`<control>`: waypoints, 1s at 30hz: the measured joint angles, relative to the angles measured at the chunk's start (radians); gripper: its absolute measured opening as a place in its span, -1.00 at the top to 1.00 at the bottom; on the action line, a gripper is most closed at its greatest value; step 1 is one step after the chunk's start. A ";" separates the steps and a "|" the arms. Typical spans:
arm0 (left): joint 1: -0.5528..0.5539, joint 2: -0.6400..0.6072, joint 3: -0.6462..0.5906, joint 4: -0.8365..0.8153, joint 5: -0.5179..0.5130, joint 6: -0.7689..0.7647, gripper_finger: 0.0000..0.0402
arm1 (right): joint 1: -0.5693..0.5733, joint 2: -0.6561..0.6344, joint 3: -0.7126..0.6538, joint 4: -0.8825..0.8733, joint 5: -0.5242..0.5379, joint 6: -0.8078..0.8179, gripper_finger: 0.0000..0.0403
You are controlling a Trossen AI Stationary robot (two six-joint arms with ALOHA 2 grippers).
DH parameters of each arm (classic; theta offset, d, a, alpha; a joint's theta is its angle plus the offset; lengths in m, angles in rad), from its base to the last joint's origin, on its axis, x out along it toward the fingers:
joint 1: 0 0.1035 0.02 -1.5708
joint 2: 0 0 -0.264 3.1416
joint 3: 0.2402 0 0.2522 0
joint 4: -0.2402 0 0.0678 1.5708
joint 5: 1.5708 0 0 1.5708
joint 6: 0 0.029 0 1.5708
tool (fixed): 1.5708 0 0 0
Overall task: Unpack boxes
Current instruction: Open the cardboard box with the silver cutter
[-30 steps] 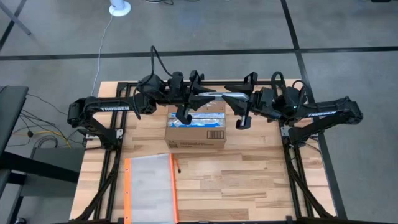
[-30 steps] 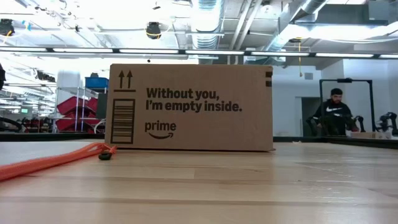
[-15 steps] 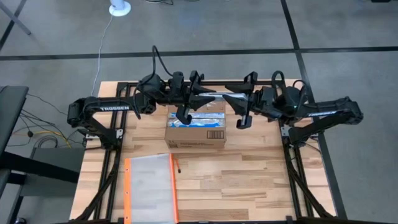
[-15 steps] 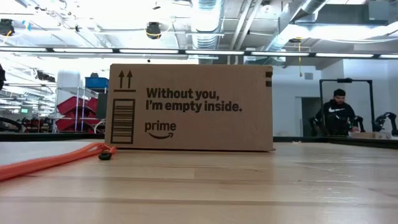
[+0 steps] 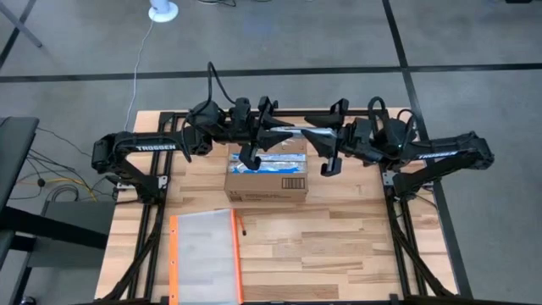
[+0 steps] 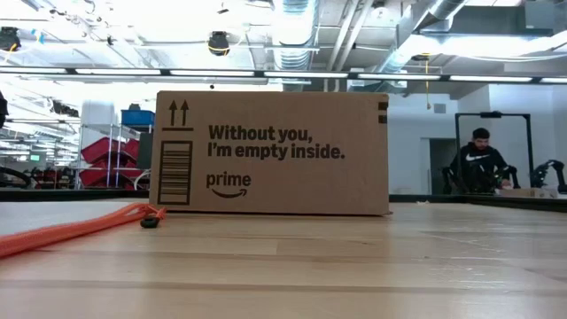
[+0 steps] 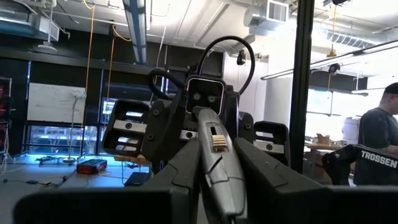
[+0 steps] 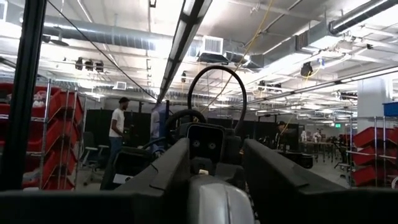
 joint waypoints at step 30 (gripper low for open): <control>0.000 0.000 0.000 0.002 0.004 0.011 0.71 | 0.000 0.004 0.001 -0.077 -0.006 0.060 0.43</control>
